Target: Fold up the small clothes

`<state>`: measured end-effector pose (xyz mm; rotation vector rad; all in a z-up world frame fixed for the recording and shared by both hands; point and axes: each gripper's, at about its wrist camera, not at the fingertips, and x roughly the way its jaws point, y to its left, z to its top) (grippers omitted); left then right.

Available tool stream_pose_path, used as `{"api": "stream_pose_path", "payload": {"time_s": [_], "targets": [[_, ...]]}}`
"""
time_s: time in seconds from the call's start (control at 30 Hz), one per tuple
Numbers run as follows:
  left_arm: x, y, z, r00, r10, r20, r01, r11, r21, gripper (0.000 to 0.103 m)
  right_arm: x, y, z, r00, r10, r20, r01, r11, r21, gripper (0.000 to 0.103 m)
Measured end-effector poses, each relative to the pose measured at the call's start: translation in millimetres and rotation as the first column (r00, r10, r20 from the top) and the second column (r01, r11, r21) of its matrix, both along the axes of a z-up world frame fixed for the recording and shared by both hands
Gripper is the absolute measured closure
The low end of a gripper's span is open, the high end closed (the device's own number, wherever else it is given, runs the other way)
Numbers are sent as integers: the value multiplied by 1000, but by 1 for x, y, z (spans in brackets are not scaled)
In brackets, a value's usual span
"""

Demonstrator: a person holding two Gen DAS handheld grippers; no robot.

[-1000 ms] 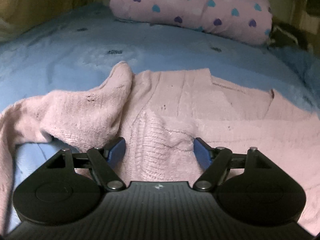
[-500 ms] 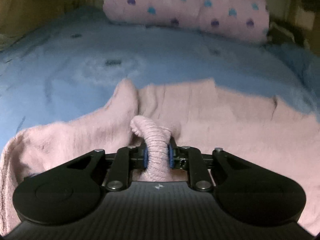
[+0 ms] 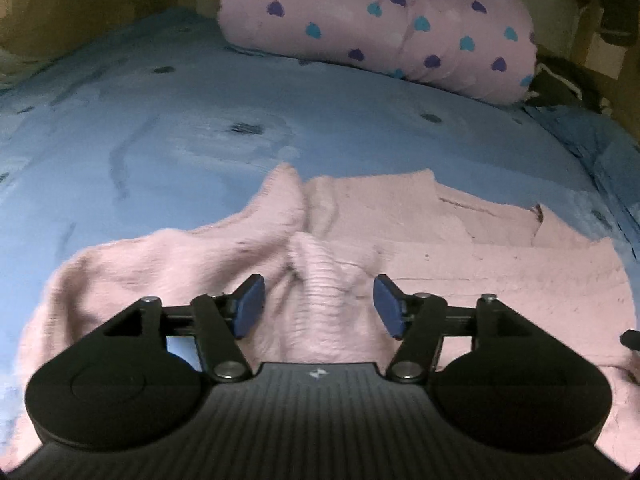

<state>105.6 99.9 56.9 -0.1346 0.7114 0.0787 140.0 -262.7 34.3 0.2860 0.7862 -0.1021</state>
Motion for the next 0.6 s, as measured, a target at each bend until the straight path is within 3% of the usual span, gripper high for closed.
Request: {"api": "stream_pose_path", "payload": {"time_s": [0.13,0.27,0.43,0.6], "targets": [[-21,13,18,1000,31,0,-30,995,90,35,-11,1,5,999,36,27,-37,999,34,45],[-46,36,35,992,122,-26,-116,979,167,35,-29,6,14,996,68,60,-71,997,37,45],[-73,72,44,981,191,-43,-180,967,182,34,-47,13,24,985,143,92,-154,979,130,44],[-74,104,40,962,264,-74,-256,961,105,34,-73,26,36,975,192,108,-207,967,146,44]]}}
